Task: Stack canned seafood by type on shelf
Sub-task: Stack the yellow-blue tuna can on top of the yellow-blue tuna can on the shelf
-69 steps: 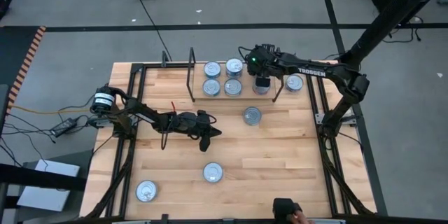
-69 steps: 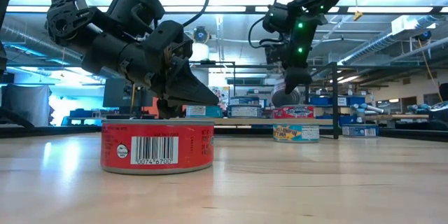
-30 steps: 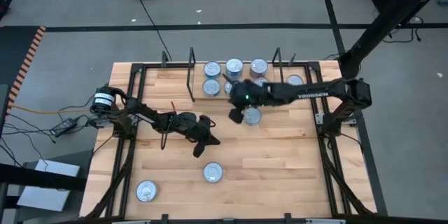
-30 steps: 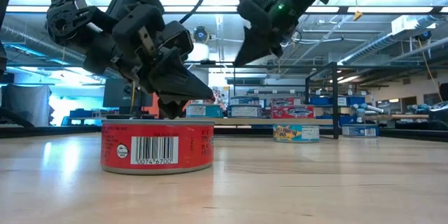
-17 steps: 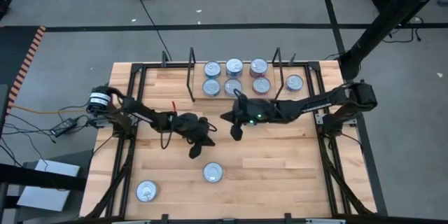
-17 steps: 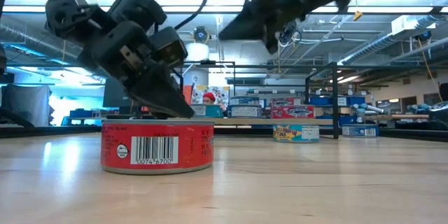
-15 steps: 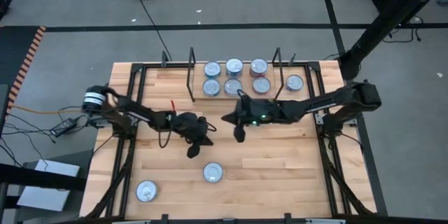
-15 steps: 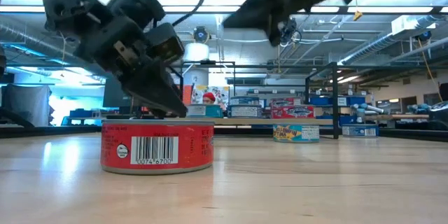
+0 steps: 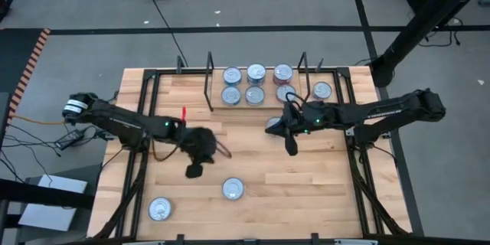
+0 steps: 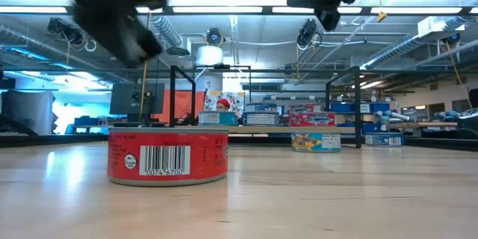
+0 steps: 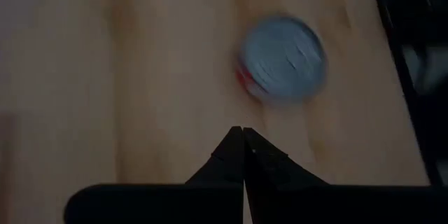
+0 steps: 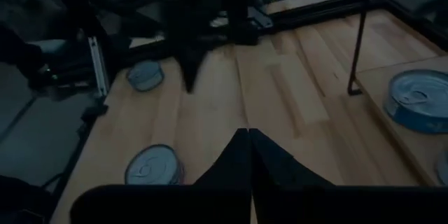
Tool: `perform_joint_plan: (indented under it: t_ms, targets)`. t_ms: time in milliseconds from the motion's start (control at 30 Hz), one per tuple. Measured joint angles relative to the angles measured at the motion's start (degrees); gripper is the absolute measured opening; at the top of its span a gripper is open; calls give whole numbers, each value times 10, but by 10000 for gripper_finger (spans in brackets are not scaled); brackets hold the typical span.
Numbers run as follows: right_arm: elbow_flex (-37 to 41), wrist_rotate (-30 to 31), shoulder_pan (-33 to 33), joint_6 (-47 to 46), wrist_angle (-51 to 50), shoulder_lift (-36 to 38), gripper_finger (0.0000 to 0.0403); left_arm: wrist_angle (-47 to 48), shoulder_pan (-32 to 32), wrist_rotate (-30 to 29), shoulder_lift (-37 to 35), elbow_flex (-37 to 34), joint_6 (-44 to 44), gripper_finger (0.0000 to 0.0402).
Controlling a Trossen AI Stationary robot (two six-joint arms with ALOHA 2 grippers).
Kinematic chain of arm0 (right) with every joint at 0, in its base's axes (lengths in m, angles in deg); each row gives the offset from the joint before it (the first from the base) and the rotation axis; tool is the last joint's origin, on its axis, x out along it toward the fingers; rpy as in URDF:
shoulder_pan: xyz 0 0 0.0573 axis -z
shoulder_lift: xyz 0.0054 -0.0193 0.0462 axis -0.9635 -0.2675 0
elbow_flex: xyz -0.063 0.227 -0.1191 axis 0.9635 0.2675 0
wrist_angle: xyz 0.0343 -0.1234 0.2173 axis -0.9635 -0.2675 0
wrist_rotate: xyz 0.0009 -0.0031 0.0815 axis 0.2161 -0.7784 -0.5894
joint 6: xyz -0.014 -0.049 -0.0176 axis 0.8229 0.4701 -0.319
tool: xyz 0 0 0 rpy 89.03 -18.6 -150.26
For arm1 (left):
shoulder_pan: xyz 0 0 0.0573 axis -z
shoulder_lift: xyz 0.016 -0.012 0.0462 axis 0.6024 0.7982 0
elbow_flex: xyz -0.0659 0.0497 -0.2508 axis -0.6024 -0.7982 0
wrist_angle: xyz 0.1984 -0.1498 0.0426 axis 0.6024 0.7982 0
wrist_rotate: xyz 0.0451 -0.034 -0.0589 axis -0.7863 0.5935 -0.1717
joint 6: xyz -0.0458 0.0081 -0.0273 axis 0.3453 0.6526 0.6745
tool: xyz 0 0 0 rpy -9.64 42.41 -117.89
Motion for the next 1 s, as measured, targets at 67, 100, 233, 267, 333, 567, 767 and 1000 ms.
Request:
perform_joint_plan:
  t_ms: [67, 100, 233, 267, 333, 567, 767, 1000]
  targets:
    - [9, 0, -5, 0, 5, 1, 2, 86, 35, 1, 0, 27, 2, 1]
    - [13, 0, -9, 0, 5, 0, 2, 126, 53, 1, 0, 40, 2, 1]
    - [17, 24, -28, -16, 24, -11, 3, 233, 130, 33, -14, 64, 35, 1]
    - [17, 35, -33, -24, 36, -15, 3, 242, 153, 41, -25, 64, 48, 1]
    - [17, 59, -44, -43, 42, -16, 3, 257, 195, 47, -49, 66, 69, 1]
    - [17, 156, -82, -78, 70, -24, 3, 268, 300, 18, -94, 30, 165, 1]
    - [17, 170, -90, -79, 69, -30, 3, 204, 352, 8, -93, -34, 254, 11]
    - [17, 161, -90, -62, 68, -29, 3, 49, 361, -5, -83, -104, 369, 46]
